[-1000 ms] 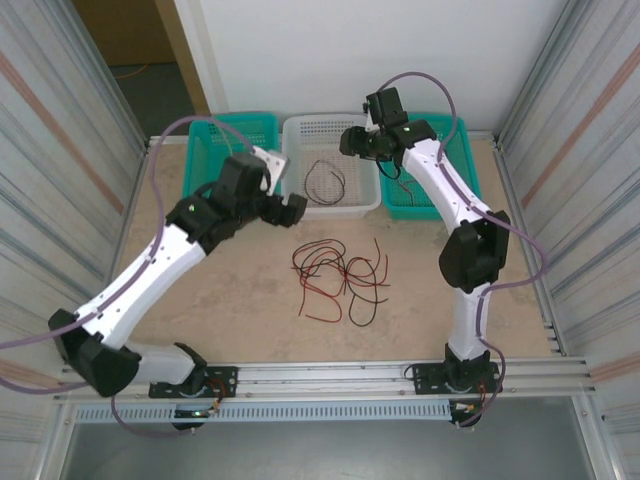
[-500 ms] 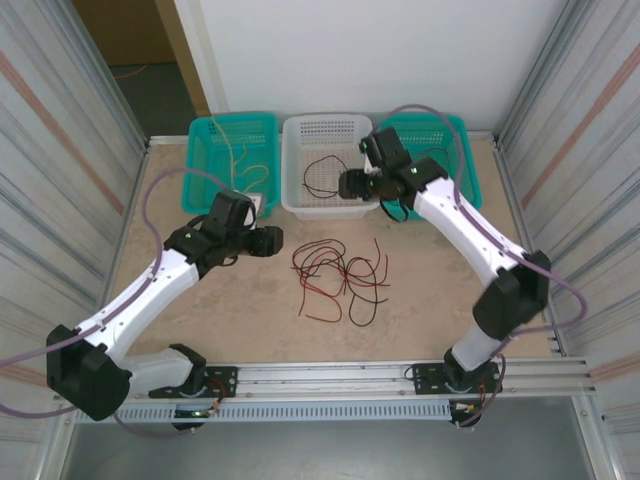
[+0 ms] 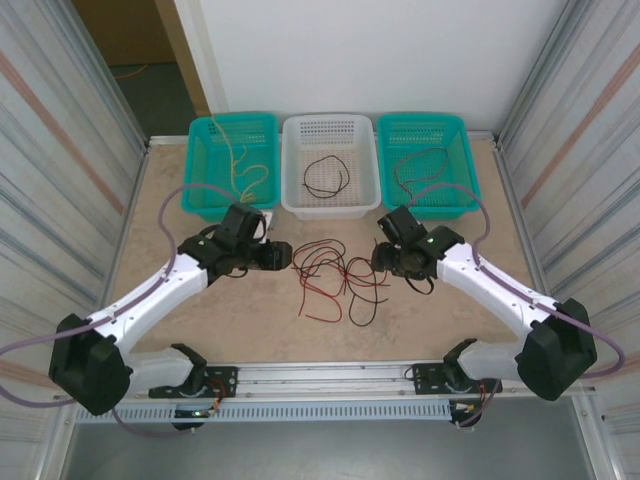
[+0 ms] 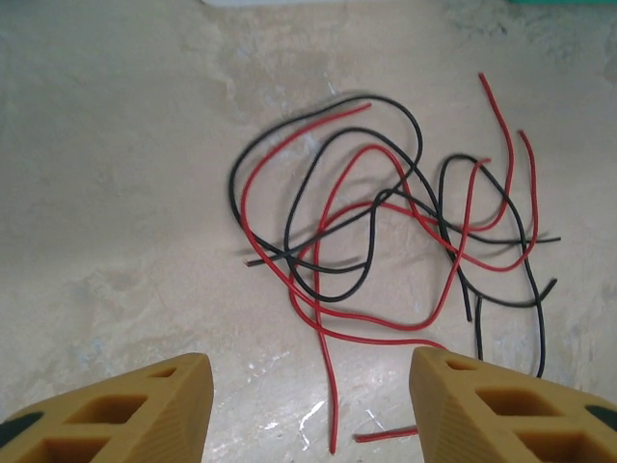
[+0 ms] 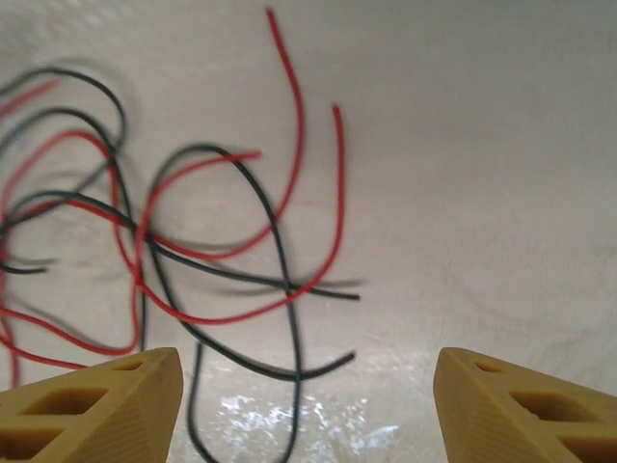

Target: Untangle the cables

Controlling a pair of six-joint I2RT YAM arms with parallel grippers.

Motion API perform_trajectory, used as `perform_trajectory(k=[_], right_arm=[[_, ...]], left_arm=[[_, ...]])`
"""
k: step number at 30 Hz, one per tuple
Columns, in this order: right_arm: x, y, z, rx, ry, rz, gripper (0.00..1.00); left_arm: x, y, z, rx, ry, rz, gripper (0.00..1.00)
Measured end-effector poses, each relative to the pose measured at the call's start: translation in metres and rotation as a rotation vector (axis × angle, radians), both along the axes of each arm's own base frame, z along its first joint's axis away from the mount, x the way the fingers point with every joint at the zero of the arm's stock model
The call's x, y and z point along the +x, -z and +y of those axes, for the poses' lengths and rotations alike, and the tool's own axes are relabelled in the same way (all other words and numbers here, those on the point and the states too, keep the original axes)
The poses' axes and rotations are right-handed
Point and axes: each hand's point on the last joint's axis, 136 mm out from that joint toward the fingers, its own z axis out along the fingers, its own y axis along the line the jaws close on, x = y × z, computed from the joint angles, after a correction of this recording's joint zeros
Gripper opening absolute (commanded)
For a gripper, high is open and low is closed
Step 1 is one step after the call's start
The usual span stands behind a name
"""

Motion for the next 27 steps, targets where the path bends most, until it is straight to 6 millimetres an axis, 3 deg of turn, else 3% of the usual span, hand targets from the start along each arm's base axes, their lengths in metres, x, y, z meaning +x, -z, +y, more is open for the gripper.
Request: perform_trajectory(k=[3,8,12,20,25,27], right_arm=[[-0.005,0.012,0.004,0.004,0.036,0.038,0.6],[-0.009,0.039,0.03,-0.017,0.01,0.108,0.53],[-0.003,0.052,0.054,-0.003,0.001,0.135,0.43],[0.03,0.063,0.088,0.056,0.016,0.117,0.26],[0.038,0.078,0.095,0.077,0.026,0.141,0.26],[0.04,0.084,0.096,0.082,0.03,0.149,0.17]], left_arm=[[-0.011,0.011,-0.016,0.042,0.068,0.023,0.53],[-0.026,0.018,-0.043,0.079,0.168,0.04,0.5],[-0.027,0.018,-0.043,0.08,0.167,0.043,0.5],[-0.021,0.014,-0.04,0.072,0.148,0.036,0.5],[-0.018,0.013,-0.037,0.066,0.132,0.037,0.51],[-0.018,0.013,-0.037,0.065,0.13,0.037,0.51]])
